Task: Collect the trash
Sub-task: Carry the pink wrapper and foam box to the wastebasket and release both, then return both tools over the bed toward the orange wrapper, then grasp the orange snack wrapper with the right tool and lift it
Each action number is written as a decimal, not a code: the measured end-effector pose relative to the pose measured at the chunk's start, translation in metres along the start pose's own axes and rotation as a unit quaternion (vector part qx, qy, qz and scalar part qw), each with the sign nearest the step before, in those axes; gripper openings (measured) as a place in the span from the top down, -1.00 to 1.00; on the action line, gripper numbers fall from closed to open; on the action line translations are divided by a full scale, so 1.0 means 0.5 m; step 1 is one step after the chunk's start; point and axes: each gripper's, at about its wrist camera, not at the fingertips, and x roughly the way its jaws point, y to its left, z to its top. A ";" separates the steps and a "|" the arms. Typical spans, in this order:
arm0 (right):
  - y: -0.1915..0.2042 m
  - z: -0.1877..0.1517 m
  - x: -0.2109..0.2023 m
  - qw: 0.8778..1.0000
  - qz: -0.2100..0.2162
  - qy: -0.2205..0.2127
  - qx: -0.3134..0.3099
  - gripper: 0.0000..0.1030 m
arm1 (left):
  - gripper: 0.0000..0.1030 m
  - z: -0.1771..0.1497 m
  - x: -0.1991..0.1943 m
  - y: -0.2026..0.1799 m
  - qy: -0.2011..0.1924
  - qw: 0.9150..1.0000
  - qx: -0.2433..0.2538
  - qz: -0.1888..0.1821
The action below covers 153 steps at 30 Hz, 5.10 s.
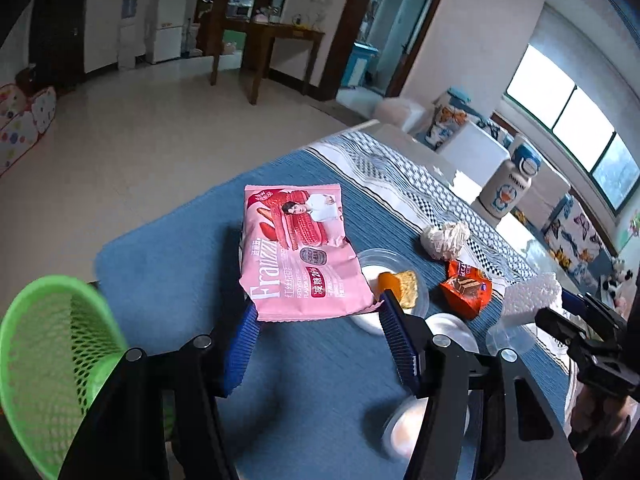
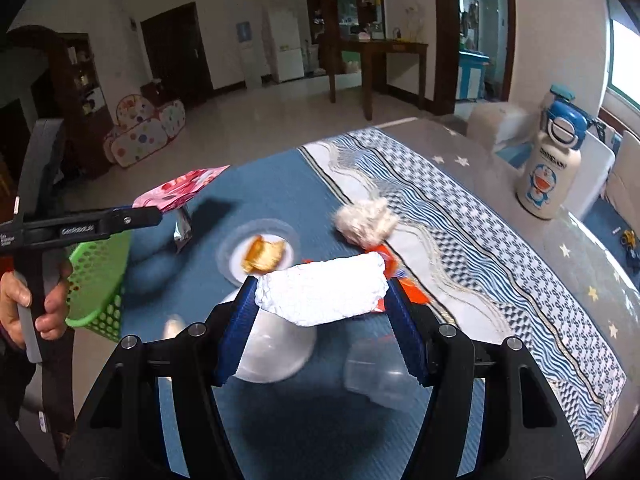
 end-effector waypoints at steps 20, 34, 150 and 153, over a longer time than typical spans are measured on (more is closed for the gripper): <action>0.270 0.033 0.029 0.993 0.105 -0.004 -0.047 -0.24 | -0.13 -0.159 -0.198 0.290 -0.002 0.990 -0.073 0.121; 0.409 0.052 0.084 0.985 0.152 0.021 -0.074 -0.24 | -0.58 -0.231 -0.206 0.397 0.014 0.981 -0.128 0.143; -0.117 0.035 0.259 0.977 0.034 0.209 -0.035 -0.65 | -0.80 -0.054 0.032 0.009 0.048 0.997 -0.001 0.063; -0.116 0.035 0.252 0.978 0.033 0.202 -0.036 -0.50 | -0.80 -0.046 0.045 -0.013 0.050 0.997 0.015 0.052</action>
